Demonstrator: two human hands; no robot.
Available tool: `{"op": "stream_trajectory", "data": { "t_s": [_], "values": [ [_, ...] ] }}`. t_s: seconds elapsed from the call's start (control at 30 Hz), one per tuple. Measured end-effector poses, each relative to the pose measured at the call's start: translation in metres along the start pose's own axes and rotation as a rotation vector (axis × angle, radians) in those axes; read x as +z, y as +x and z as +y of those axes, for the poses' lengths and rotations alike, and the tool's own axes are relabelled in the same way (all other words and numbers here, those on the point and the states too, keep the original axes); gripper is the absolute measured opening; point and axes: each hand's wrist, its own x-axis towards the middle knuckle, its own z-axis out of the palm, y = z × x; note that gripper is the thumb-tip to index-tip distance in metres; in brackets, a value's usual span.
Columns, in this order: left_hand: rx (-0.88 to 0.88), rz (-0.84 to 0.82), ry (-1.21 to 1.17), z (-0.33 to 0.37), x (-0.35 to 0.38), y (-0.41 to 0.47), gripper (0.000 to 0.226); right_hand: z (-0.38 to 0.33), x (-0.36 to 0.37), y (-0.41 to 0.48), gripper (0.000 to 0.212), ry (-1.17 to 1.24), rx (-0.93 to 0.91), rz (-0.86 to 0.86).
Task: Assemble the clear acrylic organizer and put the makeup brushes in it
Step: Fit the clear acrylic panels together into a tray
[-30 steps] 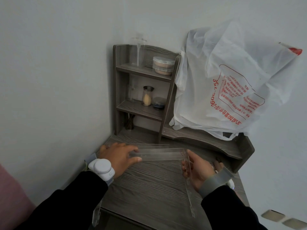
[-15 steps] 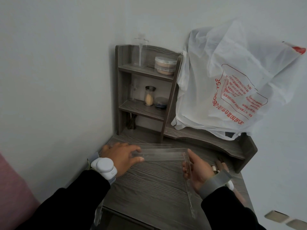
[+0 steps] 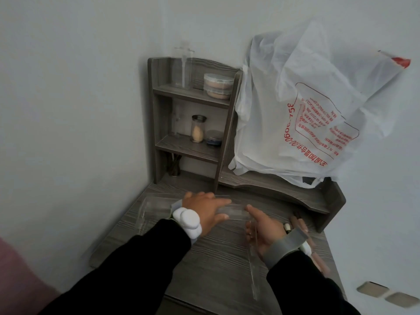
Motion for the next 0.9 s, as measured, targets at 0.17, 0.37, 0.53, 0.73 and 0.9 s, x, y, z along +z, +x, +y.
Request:
{"op": "stream_trajectory", "data": {
  "t_s": [0.17,0.37,0.53,0.73,0.9],
  "values": [
    [0.063,-0.024,0.023,0.010,0.009,0.019,0.053,0.000,-0.010,0.007,0.017,0.028,0.001,0.004],
    [0.063,-0.015,0.019,0.027,0.012,0.024,0.051,0.010,0.002,0.017,0.018,-0.053,-0.064,0.042],
    [0.064,0.052,0.042,0.024,0.020,0.022,0.051,0.015,0.006,0.024,0.019,-0.109,-0.120,0.124],
    [0.101,0.042,0.047,0.018,0.019,0.022,0.060,0.011,0.007,0.018,0.023,-0.201,-0.148,0.131],
    [0.099,0.184,-0.104,-0.021,-0.007,0.011,0.059,-0.011,-0.013,0.004,0.054,-1.060,-0.316,0.166]
  ]
}}
